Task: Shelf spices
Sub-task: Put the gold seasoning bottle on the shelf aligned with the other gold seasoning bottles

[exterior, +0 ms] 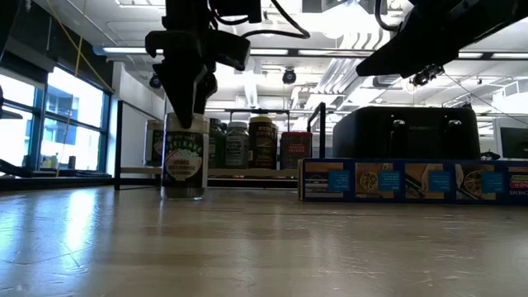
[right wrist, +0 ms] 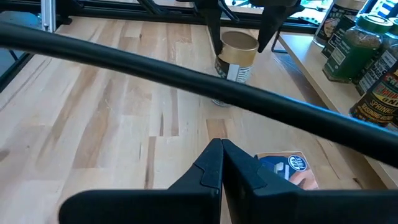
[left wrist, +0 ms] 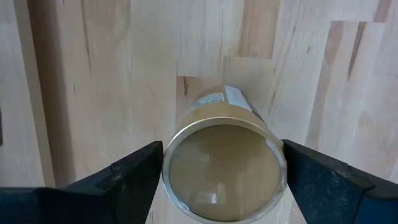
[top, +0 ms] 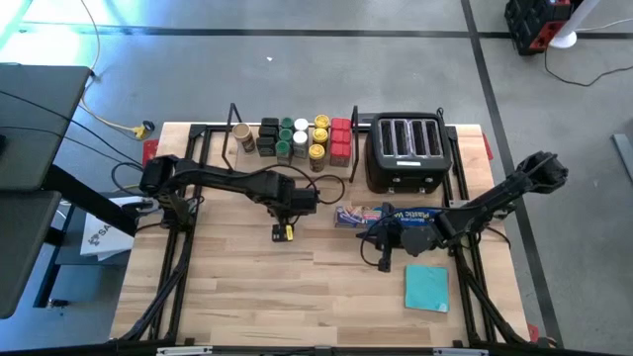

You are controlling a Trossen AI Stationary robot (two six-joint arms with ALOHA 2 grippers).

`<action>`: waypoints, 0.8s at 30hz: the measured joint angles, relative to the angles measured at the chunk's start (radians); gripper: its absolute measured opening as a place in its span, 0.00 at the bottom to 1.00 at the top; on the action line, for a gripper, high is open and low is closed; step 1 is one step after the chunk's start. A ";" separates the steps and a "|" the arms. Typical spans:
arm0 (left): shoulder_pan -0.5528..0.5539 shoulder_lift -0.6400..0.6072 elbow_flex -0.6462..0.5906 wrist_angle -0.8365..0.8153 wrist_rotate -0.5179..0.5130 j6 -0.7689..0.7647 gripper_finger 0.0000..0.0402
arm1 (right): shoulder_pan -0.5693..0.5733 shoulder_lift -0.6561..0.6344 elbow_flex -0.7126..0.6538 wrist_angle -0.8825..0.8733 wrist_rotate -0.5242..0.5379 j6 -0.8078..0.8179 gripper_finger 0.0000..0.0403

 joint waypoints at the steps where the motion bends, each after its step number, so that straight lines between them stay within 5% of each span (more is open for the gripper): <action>1: 0.000 0.000 0.000 -0.001 0.003 0.000 0.77 | -0.001 0.000 0.000 0.002 0.000 0.000 0.00; 16: 0.001 0.000 0.001 -0.034 -0.003 0.006 0.68 | -0.001 0.000 0.000 0.004 0.004 0.000 0.00; 24: 0.016 -0.053 0.040 -0.269 -0.094 0.000 0.67 | -0.001 0.000 0.000 0.006 0.005 0.000 0.00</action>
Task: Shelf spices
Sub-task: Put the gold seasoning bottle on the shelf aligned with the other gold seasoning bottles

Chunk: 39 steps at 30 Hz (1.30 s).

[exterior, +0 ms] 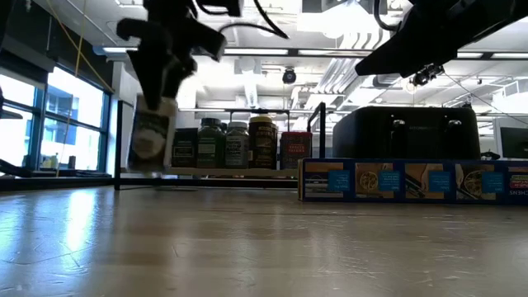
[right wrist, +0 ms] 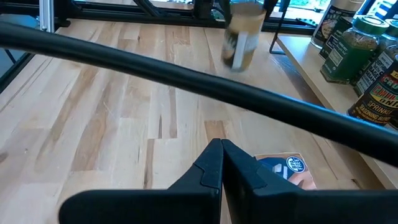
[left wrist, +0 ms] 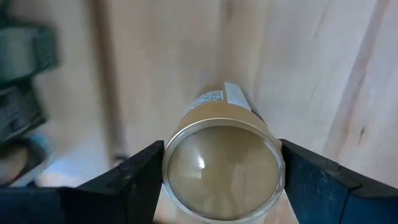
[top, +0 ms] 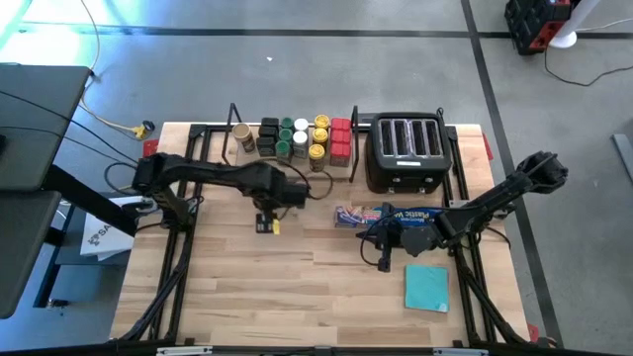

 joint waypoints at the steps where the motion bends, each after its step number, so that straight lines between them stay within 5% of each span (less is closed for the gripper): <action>1: 0.012 -0.025 0.001 -0.023 -0.008 0.000 0.67 | 0.000 0.000 0.000 0.001 0.000 0.000 0.00; 10: 0.253 -0.230 -0.009 -0.074 -0.098 0.093 0.67 | -0.003 0.000 0.000 0.027 0.002 -0.008 0.00; 19: 0.480 -0.188 -0.047 -0.031 -0.140 0.267 0.68 | -0.003 0.000 0.000 0.038 0.001 -0.003 0.00; 39: 0.571 -0.117 -0.046 0.008 -0.107 0.373 0.74 | -0.003 0.000 0.000 0.037 -0.002 0.000 0.00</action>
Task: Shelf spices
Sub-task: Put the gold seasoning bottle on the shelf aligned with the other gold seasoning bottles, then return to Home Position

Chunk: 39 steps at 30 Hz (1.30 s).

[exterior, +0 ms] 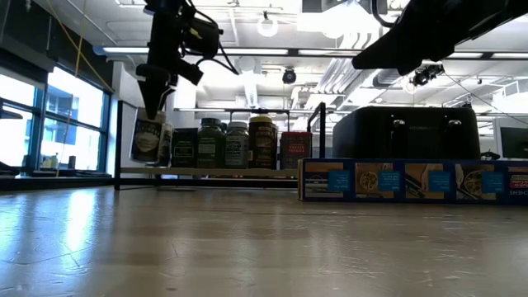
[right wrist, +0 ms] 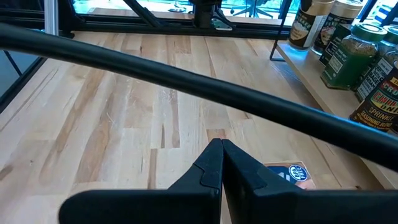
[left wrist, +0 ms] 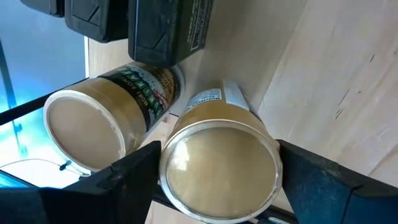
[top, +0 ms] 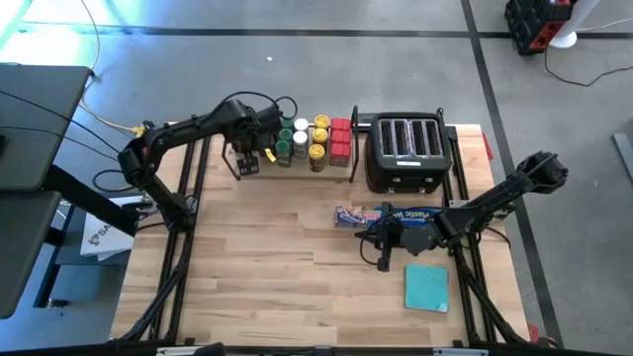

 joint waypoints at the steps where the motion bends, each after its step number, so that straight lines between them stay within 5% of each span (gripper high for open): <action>1: 0.002 0.000 0.000 0.000 0.001 0.000 0.74 | 0.000 0.000 0.000 0.000 0.000 0.000 0.00; 22: 0.023 -0.013 0.006 -0.007 -0.058 0.014 0.83 | 0.000 0.000 0.000 0.000 0.000 0.000 0.00; 31: -0.029 -0.048 0.170 -0.106 -0.053 -0.067 0.83 | 0.000 0.000 0.000 -0.001 0.001 -0.007 0.00; 35: -0.086 -0.112 0.230 -0.077 -0.001 -0.128 0.83 | 0.014 -0.034 0.000 -0.036 0.000 -0.052 0.00; 39: -0.160 -0.288 0.163 0.132 0.051 -0.177 0.83 | 0.031 -0.157 0.000 -0.132 -0.004 -0.061 0.00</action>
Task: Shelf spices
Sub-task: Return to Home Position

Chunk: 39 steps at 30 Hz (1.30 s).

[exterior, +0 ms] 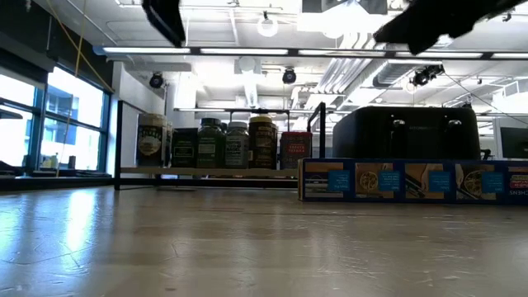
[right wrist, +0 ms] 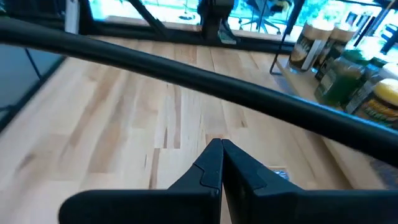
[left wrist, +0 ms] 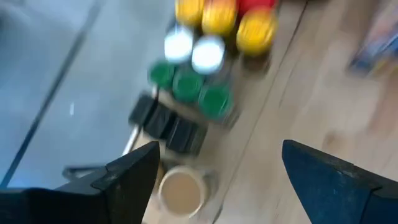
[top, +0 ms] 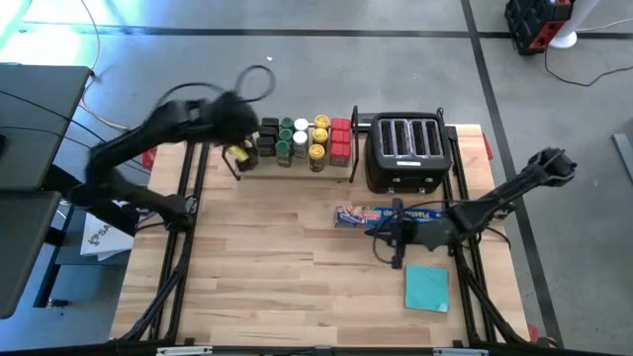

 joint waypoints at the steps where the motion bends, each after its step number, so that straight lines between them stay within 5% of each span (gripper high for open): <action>1: -0.017 -0.054 -0.030 0.047 -0.004 -0.013 0.83 | 0.006 -0.042 0.000 -0.032 -0.003 0.000 0.00; 5: -0.048 -0.278 -0.164 0.182 -0.004 -0.109 0.83 | 0.022 -0.234 0.000 -0.197 -0.059 0.000 0.00; 11: -0.023 -0.563 -0.377 0.298 0.086 -0.227 0.83 | -0.053 -0.519 0.000 -0.426 -0.380 0.019 0.00; 18: 0.018 -0.776 -0.643 0.470 0.149 -0.246 0.83 | -0.159 -0.781 0.000 -0.547 -0.466 0.016 0.00; 27: 0.045 -0.871 -0.996 0.941 0.282 -0.318 0.83 | -0.188 -0.975 -0.183 -0.434 -0.506 0.132 0.00; 32: -0.056 -0.871 -1.123 1.181 0.221 -0.331 0.83 | -0.188 -0.988 -0.283 -0.300 -0.483 0.131 0.00; 39: -0.300 -0.899 -1.246 1.235 -0.012 -0.311 0.83 | -0.187 -0.987 -0.385 -0.171 -0.480 0.150 0.00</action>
